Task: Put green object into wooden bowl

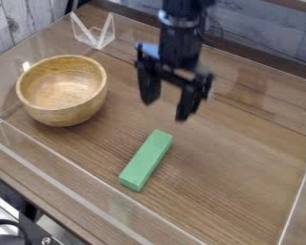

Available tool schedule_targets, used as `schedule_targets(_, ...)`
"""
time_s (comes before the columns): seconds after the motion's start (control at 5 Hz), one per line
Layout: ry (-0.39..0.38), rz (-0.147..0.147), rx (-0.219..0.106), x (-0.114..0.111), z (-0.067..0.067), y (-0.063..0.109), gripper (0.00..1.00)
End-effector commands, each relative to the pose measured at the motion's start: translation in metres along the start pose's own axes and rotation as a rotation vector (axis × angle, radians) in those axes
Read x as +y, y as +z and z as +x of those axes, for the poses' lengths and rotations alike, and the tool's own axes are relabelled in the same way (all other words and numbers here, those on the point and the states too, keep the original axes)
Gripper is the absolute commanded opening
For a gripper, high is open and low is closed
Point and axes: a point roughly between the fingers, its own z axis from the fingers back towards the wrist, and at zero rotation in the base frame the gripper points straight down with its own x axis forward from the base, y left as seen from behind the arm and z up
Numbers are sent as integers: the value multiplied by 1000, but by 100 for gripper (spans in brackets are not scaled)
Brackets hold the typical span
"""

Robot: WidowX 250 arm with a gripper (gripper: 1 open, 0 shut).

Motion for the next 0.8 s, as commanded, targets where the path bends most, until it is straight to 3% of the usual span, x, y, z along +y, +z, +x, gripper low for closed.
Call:
schedule_targets(0.0, -72, 20, -62, 2, -12, -4, 100)
schedule_targets(0.2, -112, 28, -81, 6, -17, -19, 100)
schedule_targets(0.6, -49, 14, -125, -10, -13, -41, 100)
